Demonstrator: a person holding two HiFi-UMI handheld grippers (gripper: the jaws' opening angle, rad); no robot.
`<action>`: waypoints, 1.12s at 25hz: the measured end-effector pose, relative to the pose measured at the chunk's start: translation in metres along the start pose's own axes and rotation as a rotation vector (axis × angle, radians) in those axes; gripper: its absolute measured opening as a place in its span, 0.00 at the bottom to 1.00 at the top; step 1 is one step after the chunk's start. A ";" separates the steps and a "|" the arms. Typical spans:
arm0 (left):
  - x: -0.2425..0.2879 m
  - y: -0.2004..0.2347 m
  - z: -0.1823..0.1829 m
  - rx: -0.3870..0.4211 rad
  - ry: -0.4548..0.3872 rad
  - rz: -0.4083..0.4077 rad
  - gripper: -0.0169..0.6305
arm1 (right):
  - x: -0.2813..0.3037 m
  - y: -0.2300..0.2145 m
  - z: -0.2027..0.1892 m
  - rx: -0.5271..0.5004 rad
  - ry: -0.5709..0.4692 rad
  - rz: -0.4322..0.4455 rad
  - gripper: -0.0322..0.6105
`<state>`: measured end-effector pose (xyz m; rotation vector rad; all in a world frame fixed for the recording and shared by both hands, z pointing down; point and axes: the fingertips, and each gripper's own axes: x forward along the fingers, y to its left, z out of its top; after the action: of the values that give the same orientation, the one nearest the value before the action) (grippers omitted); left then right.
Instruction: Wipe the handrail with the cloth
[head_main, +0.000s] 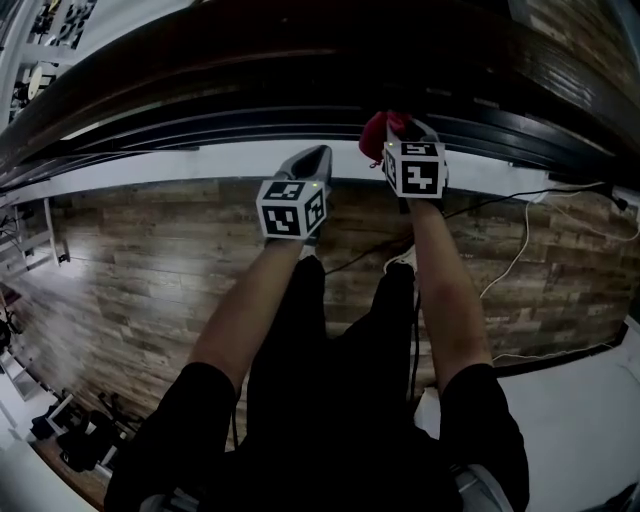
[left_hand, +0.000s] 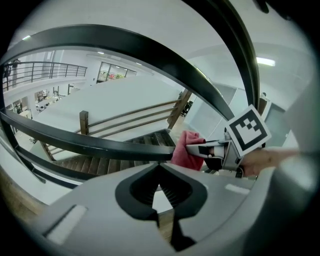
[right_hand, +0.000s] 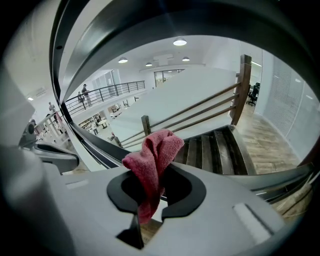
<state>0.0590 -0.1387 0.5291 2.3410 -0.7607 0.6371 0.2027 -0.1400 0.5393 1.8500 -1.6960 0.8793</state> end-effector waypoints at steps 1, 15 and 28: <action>0.002 -0.007 -0.001 0.002 0.002 -0.002 0.02 | -0.002 -0.004 0.000 0.001 -0.005 0.003 0.13; 0.037 -0.070 -0.007 0.042 0.053 -0.048 0.02 | -0.027 -0.080 -0.015 0.091 -0.025 -0.021 0.13; 0.066 -0.122 -0.008 0.104 0.099 -0.080 0.02 | -0.051 -0.142 -0.030 0.150 -0.050 -0.080 0.13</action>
<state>0.1834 -0.0768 0.5269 2.4009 -0.5997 0.7674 0.3378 -0.0666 0.5337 2.0393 -1.6110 0.9581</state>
